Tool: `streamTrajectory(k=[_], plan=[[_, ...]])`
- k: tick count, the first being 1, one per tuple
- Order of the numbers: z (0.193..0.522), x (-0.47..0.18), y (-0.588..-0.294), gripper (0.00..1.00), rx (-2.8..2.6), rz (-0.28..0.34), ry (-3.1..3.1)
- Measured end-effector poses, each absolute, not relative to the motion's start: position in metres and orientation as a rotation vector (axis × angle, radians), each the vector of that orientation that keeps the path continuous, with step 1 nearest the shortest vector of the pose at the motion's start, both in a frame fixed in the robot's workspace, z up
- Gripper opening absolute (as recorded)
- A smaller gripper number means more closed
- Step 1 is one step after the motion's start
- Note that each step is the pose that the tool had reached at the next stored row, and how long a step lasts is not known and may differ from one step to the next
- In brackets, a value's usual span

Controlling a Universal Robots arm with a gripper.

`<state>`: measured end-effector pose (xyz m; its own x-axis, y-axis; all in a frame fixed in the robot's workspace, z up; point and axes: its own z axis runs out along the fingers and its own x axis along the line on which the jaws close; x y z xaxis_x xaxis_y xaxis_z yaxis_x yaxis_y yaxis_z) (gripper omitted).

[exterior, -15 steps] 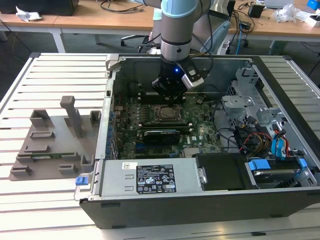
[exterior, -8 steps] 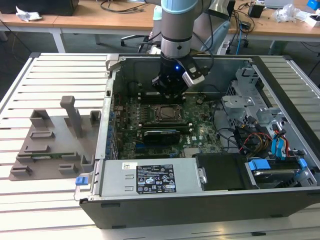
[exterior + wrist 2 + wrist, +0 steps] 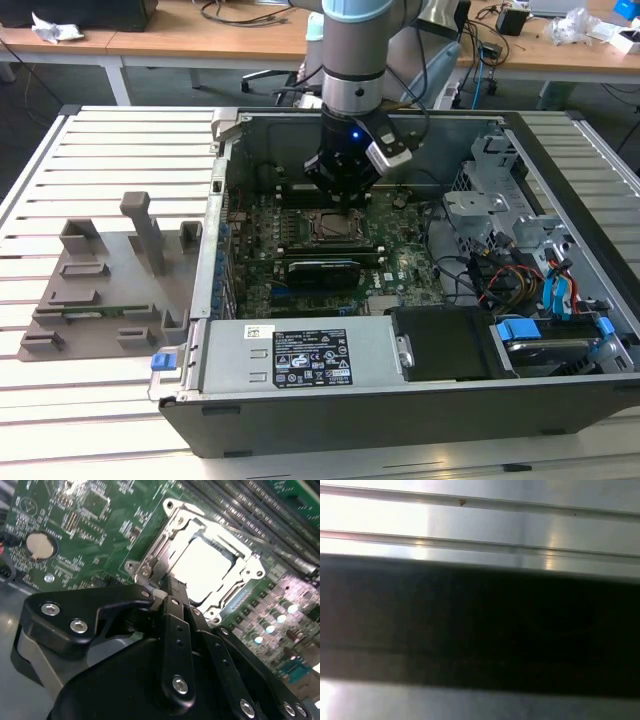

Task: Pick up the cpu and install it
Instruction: 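Install the first cpu locking lever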

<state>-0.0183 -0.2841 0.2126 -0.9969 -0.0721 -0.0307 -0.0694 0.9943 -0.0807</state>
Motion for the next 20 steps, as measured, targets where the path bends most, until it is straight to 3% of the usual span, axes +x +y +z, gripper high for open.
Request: streamTrajectory(k=[7,20], plan=[[0.213,-0.019,-0.299,0.11,-0.11,-0.124,3.103],[0.229,-0.019,-0.3,0.11,-0.109,-0.087,3.104]])
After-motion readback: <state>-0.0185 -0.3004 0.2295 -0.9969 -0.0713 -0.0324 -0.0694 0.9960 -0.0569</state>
